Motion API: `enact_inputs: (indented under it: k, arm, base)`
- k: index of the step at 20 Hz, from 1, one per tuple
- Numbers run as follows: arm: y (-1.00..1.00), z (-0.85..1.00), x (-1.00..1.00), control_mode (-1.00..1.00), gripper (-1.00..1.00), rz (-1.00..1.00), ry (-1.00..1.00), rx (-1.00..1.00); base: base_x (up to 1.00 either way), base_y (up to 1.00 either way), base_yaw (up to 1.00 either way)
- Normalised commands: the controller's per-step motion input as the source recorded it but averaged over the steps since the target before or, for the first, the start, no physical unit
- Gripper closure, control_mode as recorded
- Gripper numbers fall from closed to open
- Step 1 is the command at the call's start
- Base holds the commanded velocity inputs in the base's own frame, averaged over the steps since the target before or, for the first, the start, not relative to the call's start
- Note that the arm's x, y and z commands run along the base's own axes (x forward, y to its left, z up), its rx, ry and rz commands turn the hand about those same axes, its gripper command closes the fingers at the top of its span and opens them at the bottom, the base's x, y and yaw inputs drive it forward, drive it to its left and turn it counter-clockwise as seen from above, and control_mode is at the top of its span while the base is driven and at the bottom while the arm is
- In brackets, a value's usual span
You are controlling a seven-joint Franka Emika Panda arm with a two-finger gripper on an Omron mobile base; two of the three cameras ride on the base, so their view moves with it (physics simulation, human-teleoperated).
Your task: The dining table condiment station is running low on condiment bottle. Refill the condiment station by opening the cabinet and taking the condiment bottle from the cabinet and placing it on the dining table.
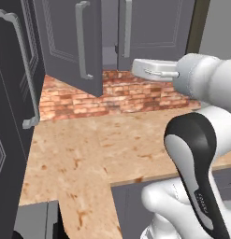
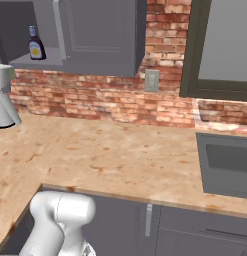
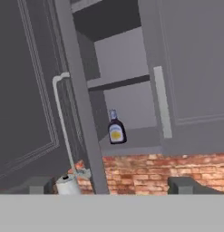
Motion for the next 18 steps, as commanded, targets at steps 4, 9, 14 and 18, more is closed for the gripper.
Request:
enact_inputs:
  k: [4,9,14,18]
  arm:
    - [-0.84,0.00,0.34,-1.00,-1.00,-0.06,0.04,0.56]
    - [-0.39,0.00,0.32,-1.00,-1.00,-0.02,0.02,0.55]
    - [-0.02,0.00,0.39,-1.00,-1.00,0.01,0.18,0.42]
    - [0.03,0.00,0.30,-1.00,-1.00,0.09,0.28,0.28]
  base:
    - [0.00,0.00,0.00]
    - [0.00,0.00,0.00]
    - [0.00,0.00,0.00]
    - [0.00,0.00,0.00]
